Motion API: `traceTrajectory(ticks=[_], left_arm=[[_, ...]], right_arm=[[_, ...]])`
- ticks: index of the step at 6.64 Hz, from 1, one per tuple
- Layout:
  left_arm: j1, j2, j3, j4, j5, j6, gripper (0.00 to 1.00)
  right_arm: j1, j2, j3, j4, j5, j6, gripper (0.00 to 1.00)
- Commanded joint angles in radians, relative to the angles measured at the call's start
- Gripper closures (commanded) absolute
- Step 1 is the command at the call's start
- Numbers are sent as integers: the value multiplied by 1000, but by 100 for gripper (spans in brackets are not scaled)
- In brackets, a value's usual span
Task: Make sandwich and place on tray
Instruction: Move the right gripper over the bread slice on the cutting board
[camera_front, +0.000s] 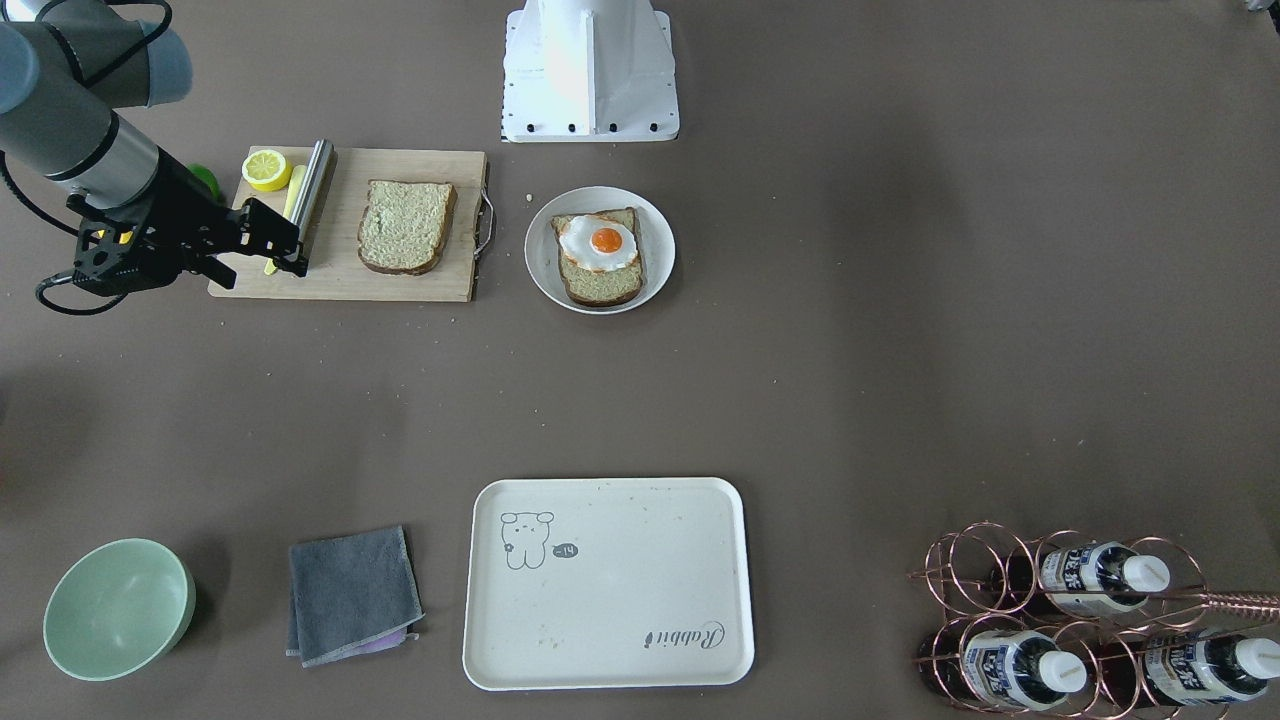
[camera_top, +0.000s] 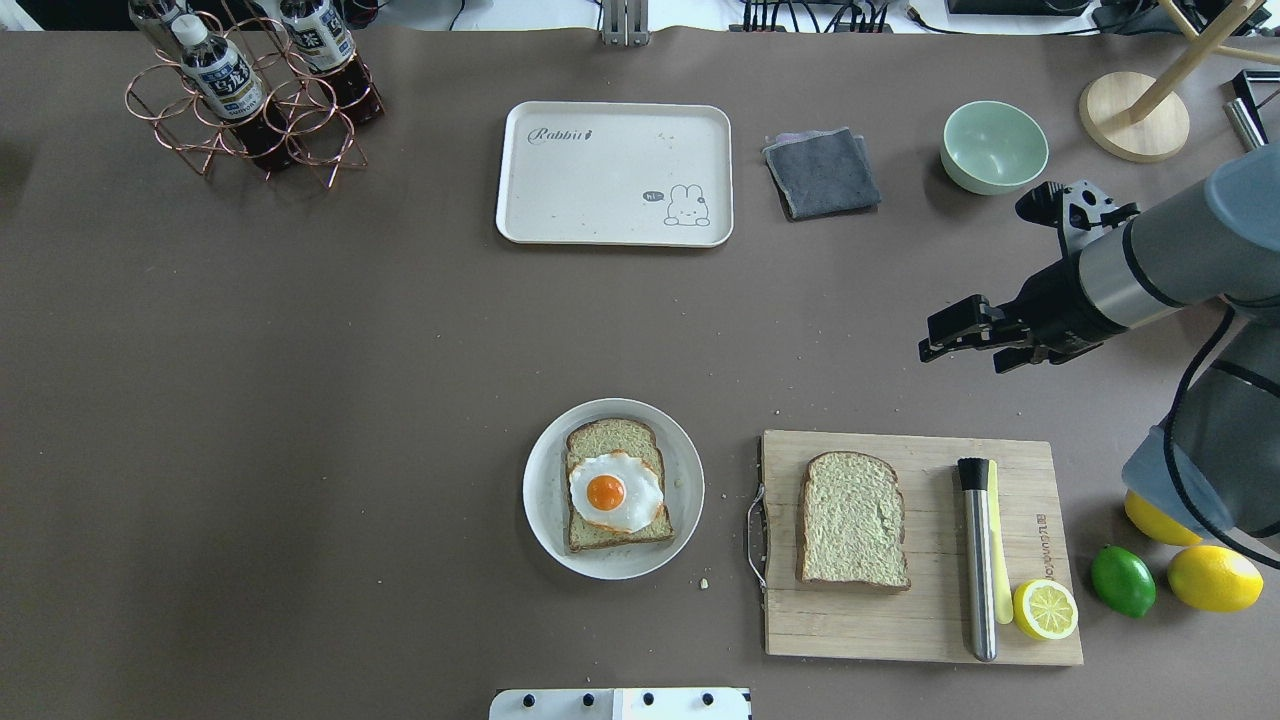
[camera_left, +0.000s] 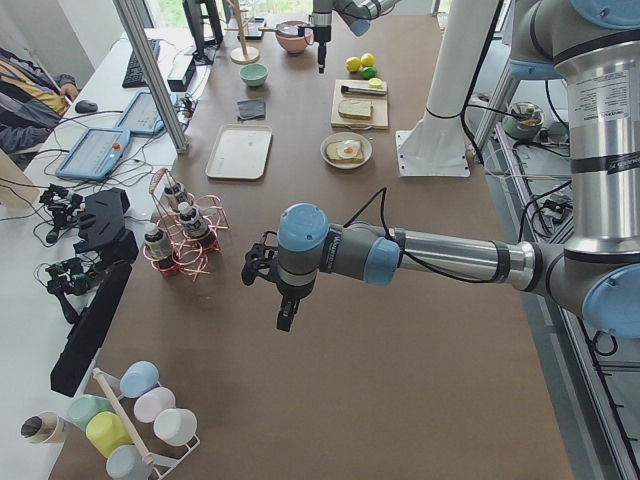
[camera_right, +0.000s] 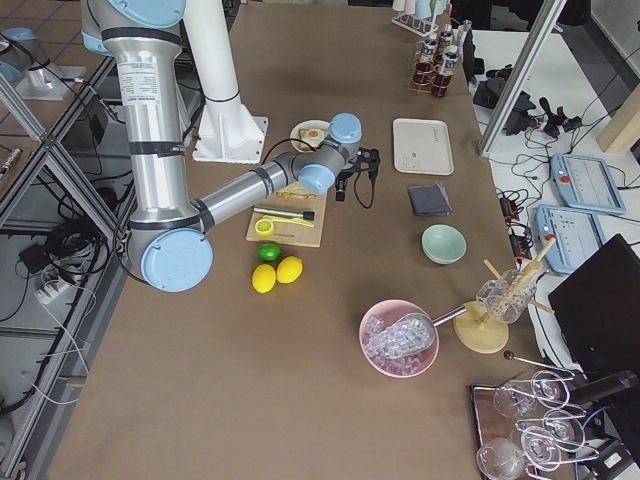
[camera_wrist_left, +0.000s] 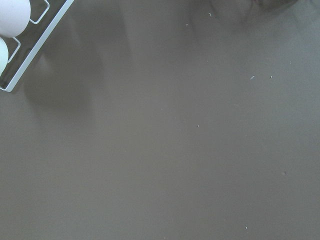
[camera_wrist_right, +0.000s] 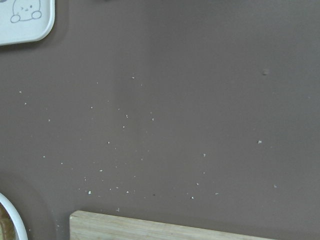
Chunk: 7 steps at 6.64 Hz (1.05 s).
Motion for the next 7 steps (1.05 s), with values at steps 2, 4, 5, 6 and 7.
traceTrajectory(ticks=[2,4,5,6,7], left_arm=[[2,-2,-1,0,1,-3,2],[3,-2,-1,0,0,-3,2],[3,-1,-1,-2,0,-3,2],[3,2,-5,-2,0,-1,2],[3,9,-3,-2,0,-1,2]], right_arm=[[-143,-20,-1,127,-71,196,19],[-241,-57,-14,155,-175,198,25],[-258,-57,-14,155,-177,198,30],[-275,-60,-15,164,-185,198,32],[-289,-60,-17,169,-198,198,36]])
